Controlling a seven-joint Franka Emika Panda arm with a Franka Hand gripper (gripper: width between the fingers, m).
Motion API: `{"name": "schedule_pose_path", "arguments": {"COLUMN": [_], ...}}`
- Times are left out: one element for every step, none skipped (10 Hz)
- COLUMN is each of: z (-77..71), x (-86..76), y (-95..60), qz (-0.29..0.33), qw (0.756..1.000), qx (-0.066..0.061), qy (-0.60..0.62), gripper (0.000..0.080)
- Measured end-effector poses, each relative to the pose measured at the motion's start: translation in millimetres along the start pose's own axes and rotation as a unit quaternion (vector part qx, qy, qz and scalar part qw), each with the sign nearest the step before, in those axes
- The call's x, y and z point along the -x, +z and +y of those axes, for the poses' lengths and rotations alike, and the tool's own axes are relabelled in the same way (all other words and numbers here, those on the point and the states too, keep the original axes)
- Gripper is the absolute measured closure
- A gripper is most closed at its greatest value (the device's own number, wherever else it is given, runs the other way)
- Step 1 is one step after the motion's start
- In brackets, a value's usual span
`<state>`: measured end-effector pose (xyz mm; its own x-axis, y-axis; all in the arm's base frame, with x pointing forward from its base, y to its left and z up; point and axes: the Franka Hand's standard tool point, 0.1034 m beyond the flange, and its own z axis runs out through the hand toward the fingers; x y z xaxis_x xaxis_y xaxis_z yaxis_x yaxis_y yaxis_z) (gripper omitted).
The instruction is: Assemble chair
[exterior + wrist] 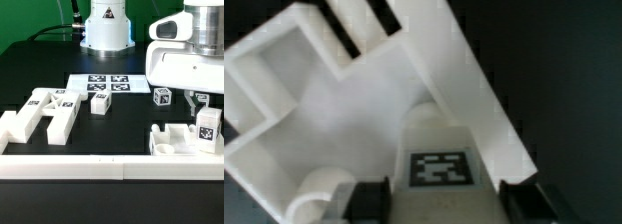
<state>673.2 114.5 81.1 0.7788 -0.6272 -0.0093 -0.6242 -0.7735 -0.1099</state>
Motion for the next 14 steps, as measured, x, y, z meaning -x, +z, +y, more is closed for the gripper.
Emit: {"name": "schedule_pose_path", "arguments": {"z": [-0.3,-0.4,-0.4,-0.4,-0.1,-0.8,-0.7,-1.1,-1.6,-1.1,0.4,1.6,2.0,2.5], "x": [0.3,0.4,0.4,0.4,-0.1,0.1,-0.2,0.8,2.0,1.3,-1.0,-3.1,-4.0,-4.6], "y": [0.0,0.0,0.1,0.1,-0.2,-0.6,-0.5,-0.3,1.0,2.2,1.3,0.2,-0.7,-0.9], "qz": [0.0,0.0,0.0,0.0,-0.001,0.0,0.0,0.0,0.001,0.0,0.0,-0.002,-0.004,-0.004], "qw": [0.999,0.999,0.999,0.999,1.0,1.0,0.998,0.995,0.988,0.978,0.968,0.956,0.941,0.926], "qx": [0.0,0.0,0.0,0.0,0.0,0.0,0.0,0.001,0.005,0.006,0.006,0.007,0.007,0.007], "qy": [0.034,0.044,0.039,0.037,0.009,0.003,-0.055,-0.097,-0.158,-0.21,-0.251,-0.292,-0.339,-0.378], "gripper": [0.0509,0.0508,0.0508,0.0296,0.0296,0.0176,0.0158,0.0158,0.0151,0.0151,0.015,0.015,0.015,0.015]}}
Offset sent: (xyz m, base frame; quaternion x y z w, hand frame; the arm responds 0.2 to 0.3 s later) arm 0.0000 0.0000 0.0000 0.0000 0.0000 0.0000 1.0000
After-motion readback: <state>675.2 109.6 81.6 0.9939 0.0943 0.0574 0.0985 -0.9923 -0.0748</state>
